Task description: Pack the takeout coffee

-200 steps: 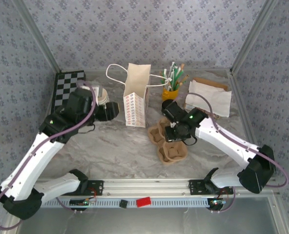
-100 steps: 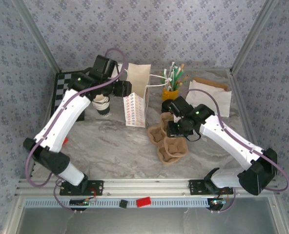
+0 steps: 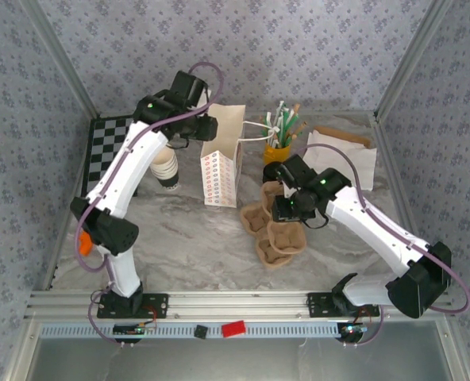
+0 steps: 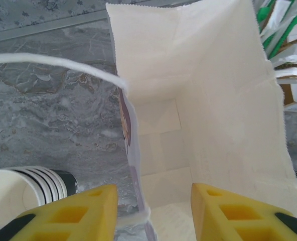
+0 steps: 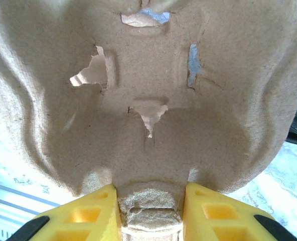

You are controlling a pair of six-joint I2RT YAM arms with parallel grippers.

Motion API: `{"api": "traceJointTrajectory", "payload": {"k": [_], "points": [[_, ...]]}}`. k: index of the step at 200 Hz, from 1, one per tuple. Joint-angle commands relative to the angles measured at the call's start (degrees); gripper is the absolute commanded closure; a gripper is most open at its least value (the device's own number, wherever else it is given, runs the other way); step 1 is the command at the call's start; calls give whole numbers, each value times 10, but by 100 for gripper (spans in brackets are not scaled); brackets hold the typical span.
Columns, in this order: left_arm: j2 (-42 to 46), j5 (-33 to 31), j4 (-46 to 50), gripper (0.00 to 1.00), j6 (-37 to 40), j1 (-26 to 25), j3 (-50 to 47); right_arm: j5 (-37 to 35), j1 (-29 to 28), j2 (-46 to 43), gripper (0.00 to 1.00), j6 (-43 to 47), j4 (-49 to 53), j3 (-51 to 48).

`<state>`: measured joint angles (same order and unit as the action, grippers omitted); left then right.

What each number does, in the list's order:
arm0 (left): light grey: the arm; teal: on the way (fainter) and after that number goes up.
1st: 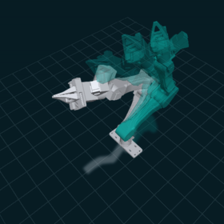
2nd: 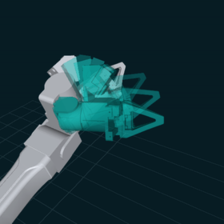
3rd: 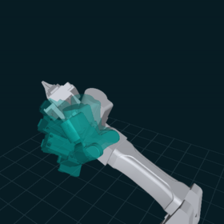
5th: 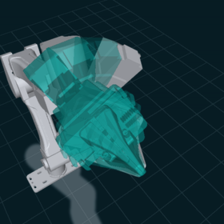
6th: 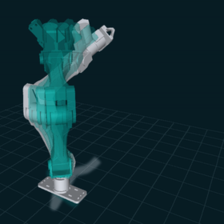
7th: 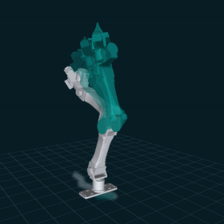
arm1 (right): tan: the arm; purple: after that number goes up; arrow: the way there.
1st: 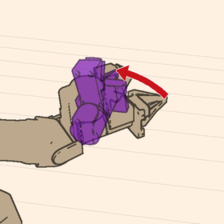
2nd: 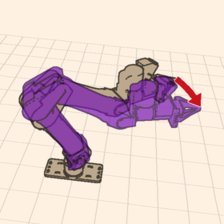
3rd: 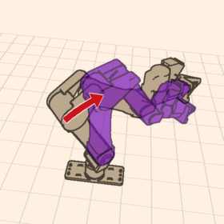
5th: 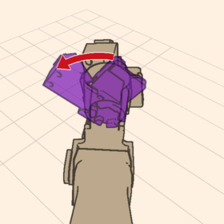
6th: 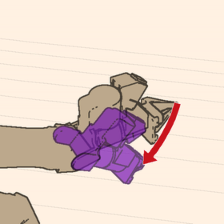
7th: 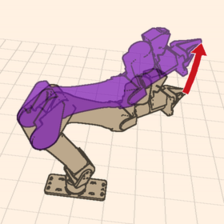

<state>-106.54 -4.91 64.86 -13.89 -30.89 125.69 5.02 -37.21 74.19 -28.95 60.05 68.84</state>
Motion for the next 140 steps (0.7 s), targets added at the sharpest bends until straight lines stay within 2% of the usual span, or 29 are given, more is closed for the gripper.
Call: {"api": "traceJointTrajectory", "payload": {"k": [1, 29, 107, 140], "points": [[-25, -13, 30, 59, 11, 8, 22, 6, 5, -15, 68, 10, 13, 14], [-49, -10, 31, 65, 8, 17, 31, 8, 7, -16, 68, 11, 11, 13], [-65, 11, 43, 100, 3, 26, 46, -3, 11, -15, 69, 7, 23, 29], [-46, 8, 66, 100, -8, 28, 49, -13, 11, -21, 69, 1, 43, 36]]}}
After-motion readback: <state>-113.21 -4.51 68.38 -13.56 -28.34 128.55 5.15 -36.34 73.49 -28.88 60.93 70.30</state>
